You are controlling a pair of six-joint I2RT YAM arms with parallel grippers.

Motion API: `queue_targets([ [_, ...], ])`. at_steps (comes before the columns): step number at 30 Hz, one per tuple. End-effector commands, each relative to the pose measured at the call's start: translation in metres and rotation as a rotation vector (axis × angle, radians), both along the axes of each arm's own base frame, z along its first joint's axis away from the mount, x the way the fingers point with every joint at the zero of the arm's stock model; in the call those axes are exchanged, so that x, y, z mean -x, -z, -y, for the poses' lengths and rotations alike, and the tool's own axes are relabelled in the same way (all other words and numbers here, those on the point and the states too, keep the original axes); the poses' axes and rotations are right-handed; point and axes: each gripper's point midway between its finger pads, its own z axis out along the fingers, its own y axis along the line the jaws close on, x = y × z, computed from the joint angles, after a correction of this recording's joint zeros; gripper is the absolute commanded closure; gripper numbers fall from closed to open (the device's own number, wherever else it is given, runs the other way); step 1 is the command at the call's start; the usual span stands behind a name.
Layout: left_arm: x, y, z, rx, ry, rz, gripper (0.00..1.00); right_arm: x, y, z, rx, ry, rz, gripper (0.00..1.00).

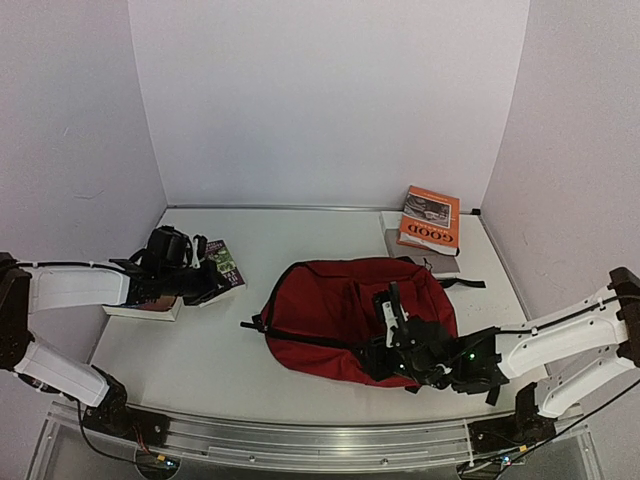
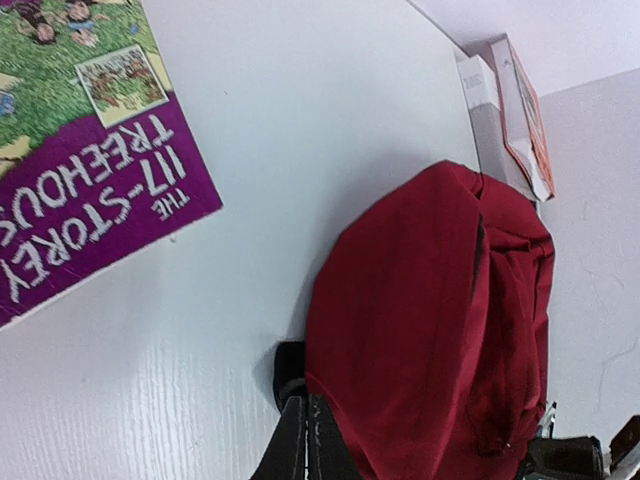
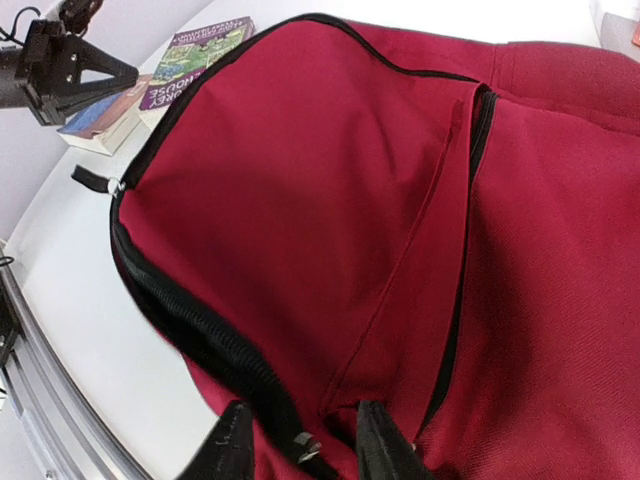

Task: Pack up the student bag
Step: Unzip the student bag at the center of the board.

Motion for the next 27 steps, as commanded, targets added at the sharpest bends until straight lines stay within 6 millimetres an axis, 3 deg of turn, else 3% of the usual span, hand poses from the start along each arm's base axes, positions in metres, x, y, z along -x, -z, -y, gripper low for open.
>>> queue_targets([
  [1, 0.015, -0.024, 0.026, 0.122, 0.162, 0.07, 0.95, -0.01, -0.044, -0.019, -0.052, -0.003, 0.063, 0.5],
  [6, 0.04, -0.019, 0.029, 0.167, 0.246, 0.052, 0.56, -0.011, -0.061, -0.033, -0.064, -0.035, 0.083, 0.23],
  [9, 0.055, -0.013, 0.029, 0.19, 0.277, 0.032, 0.38, -0.009, -0.065, -0.045, -0.06, -0.078, 0.087, 0.17],
  [13, 0.08, -0.009, 0.035, 0.246, 0.348, -0.006, 0.27, -0.011, -0.06, -0.06, -0.034, -0.107, 0.086, 0.14],
  [19, 0.103, 0.005, 0.04, 0.223, 0.378, -0.061, 0.28, -0.015, -0.052, -0.076, -0.01, -0.114, 0.08, 0.14],
  [27, 0.11, 0.004, 0.047, 0.231, 0.399, -0.064, 0.48, -0.016, -0.044, -0.088, 0.009, -0.132, 0.073, 0.16],
])
